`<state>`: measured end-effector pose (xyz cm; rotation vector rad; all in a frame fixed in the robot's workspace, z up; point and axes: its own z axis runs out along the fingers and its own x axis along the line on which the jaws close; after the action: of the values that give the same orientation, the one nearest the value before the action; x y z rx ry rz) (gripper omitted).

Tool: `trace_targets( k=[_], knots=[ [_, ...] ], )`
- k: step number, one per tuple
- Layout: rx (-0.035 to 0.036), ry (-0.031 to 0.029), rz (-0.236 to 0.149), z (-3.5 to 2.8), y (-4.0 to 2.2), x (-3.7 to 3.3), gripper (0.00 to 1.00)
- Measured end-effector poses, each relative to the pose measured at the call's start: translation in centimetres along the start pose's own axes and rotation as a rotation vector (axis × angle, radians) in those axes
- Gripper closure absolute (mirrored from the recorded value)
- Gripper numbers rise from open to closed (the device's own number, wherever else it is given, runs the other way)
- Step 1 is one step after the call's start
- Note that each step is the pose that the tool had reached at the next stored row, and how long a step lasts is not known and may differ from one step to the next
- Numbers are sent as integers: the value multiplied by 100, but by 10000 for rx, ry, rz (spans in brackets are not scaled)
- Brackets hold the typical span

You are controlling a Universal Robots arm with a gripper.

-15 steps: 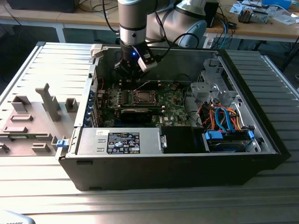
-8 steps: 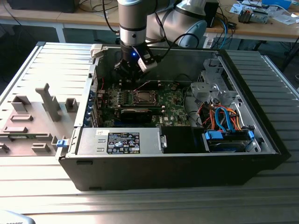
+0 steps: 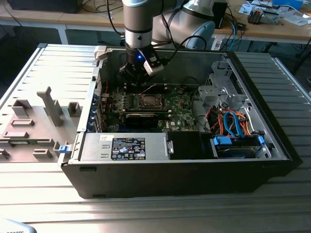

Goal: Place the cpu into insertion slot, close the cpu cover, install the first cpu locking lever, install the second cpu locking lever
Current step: 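Install the first cpu locking lever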

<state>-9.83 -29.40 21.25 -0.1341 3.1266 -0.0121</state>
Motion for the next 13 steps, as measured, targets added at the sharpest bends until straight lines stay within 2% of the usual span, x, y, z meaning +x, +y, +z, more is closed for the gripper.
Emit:
trace_targets(
  k=[4,7,13],
  knots=[
    [75,7,-32,22,9,-29,89],
    [189,18,-68,42,18,-76,89],
    [368,32,-117,74,24,-160,89]
  ],
)
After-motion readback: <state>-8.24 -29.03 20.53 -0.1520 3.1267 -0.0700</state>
